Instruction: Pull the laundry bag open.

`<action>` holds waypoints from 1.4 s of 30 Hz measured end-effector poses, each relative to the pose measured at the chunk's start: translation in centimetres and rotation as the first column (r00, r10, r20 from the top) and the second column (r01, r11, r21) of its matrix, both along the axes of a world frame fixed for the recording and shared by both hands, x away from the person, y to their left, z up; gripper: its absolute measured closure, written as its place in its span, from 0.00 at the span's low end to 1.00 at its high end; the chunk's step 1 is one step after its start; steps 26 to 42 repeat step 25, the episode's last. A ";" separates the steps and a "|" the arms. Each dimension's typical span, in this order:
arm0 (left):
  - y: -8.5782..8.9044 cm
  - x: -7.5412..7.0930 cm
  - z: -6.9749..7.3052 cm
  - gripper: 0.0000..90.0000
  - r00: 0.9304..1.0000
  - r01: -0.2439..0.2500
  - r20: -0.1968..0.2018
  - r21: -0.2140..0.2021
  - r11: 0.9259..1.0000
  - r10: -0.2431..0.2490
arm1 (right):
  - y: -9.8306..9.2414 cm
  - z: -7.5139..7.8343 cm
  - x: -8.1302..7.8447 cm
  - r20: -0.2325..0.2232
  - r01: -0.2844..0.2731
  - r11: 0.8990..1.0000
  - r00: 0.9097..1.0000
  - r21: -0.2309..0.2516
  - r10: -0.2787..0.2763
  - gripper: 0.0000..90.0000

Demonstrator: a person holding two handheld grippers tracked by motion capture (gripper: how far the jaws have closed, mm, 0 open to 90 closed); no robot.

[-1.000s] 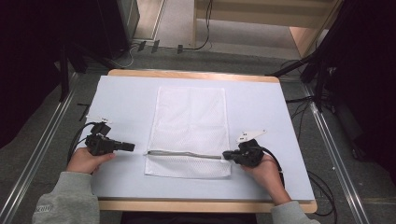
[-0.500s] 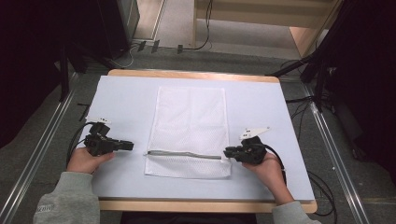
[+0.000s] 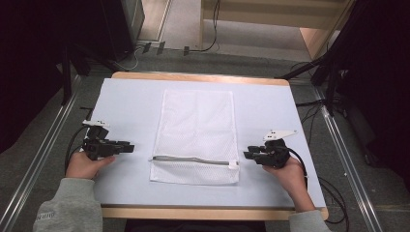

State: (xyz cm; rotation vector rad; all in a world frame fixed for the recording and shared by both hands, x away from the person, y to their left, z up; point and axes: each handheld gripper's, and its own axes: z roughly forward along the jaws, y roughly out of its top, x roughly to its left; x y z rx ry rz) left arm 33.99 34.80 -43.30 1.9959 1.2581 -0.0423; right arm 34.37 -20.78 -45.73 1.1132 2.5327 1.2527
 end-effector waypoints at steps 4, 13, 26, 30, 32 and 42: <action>0.3 0.1 -0.1 0.62 1.000 -0.021 0.005 0.012 1.000 0.021 | -0.6 -0.2 0.3 0.003 0.034 0.999 0.999 -0.009 -0.034 0.62; 0.5 0.3 -0.2 0.47 0.998 -0.061 0.000 0.011 0.998 0.061 | -1.1 -0.4 0.6 0.000 0.070 0.998 0.998 -0.011 -0.070 0.55; 0.6 0.6 -0.7 0.36 0.998 -0.066 -0.001 0.025 0.998 0.066 | -1.3 -0.7 0.9 -0.004 0.099 0.995 0.995 -0.018 -0.099 0.43; 0.6 0.6 -0.7 0.36 0.998 -0.066 -0.001 0.025 0.998 0.066 | -1.3 -0.7 0.9 -0.004 0.099 0.995 0.995 -0.018 -0.099 0.43; 0.6 0.6 -0.7 0.36 0.998 -0.066 -0.001 0.025 0.998 0.066 | -1.3 -0.7 0.9 -0.004 0.099 0.995 0.995 -0.018 -0.099 0.43; 0.6 0.6 -0.7 0.36 0.998 -0.066 -0.001 0.025 0.998 0.066 | -1.3 -0.7 0.9 -0.004 0.099 0.995 0.995 -0.018 -0.099 0.43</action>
